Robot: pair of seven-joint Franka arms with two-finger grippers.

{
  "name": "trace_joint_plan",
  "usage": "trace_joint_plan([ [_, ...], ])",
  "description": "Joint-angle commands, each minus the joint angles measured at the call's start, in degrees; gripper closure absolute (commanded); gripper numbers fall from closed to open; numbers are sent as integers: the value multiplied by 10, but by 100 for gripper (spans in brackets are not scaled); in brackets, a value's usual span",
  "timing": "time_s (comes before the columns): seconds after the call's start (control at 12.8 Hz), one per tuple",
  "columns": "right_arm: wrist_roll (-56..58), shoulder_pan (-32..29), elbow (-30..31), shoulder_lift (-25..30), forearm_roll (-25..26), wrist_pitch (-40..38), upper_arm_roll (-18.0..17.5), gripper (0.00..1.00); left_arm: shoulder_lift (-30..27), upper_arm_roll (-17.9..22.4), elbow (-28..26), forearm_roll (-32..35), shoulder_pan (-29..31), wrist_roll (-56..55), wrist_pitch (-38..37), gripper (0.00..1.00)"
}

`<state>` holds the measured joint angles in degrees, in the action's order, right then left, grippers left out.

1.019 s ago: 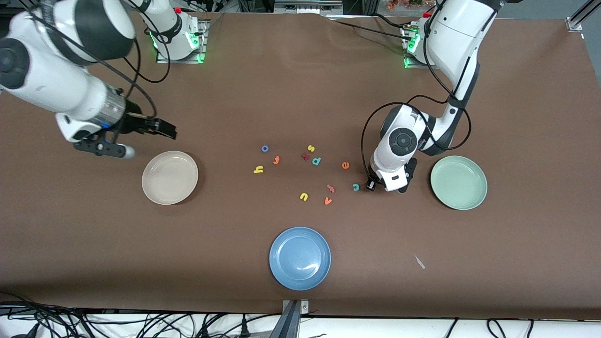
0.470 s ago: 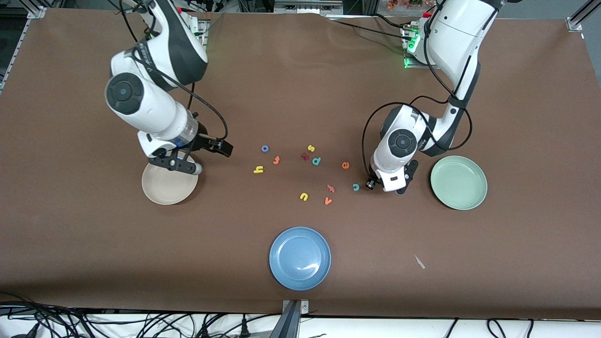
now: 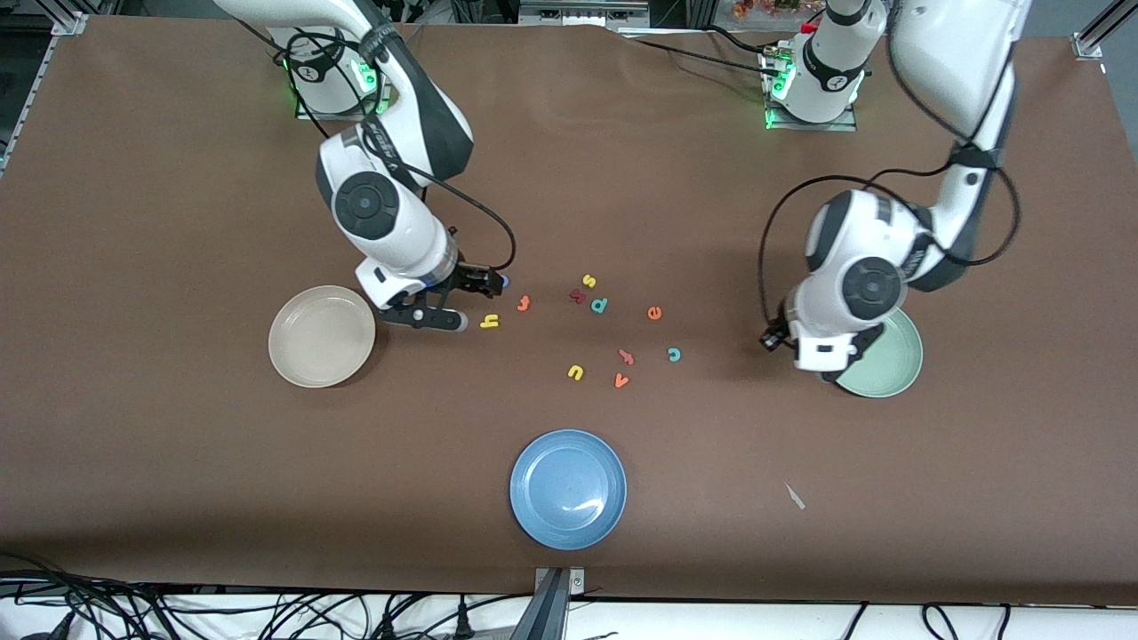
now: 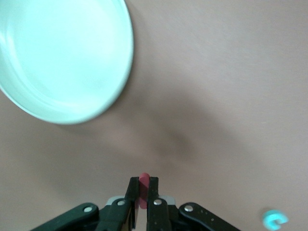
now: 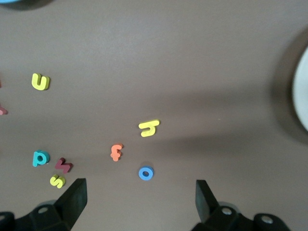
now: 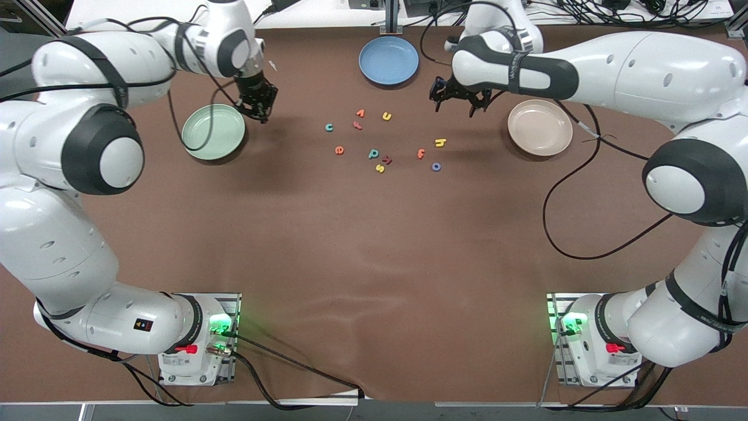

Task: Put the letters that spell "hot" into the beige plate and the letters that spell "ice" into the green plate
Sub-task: 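Drop the red piece into the green plate while the right gripper descends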

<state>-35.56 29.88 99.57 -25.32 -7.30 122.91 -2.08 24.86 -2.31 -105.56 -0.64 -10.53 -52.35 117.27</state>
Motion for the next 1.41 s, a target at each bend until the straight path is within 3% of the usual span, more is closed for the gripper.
trace_joint_plan([
  [0.0, -4, 11, 42, -9, 27, 71, 5, 0, 1, -2, -5, 12, 45, 135, -15, 100],
  [0.24, 0, 18, 75, -33, 46, 150, 5, 0, 27, -2, -7, 57, 89, 238, -9, 100],
  [0.39, -1, 26, 88, -55, 46, 200, 5, 0, 54, -2, -6, 99, 97, 241, 16, 100],
  [0.63, -1, 35, 85, -68, 46, 214, 5, 0, 68, -2, -8, 101, 104, 243, 31, 95],
  [0.71, -1, 35, 84, -74, 49, 223, 6, 0, 68, -2, -8, 101, 104, 247, 31, 74],
  [0.78, -1, 34, 83, -80, 56, 232, 7, 0, 67, -2, -7, 100, 104, 248, 30, 35],
  [0.86, -1, 33, 82, -83, 62, 237, 7, 0, 64, -3, -6, 100, 104, 249, 26, 17],
  [1.02, -1, 32, 80, -98, 75, 262, 8, 1, 47, -8, 0, 90, 97, 241, 12, 9],
  [1.18, -1, 32, 78, -121, 76, 297, 9, 1, 39, -30, 39, 13, 92, 197, -29, 9],
  [1.33, -1, 34, 78, -134, 77, 312, 9, 1, 39, -66, 52, -4, 91, 93, -37, 8],
])
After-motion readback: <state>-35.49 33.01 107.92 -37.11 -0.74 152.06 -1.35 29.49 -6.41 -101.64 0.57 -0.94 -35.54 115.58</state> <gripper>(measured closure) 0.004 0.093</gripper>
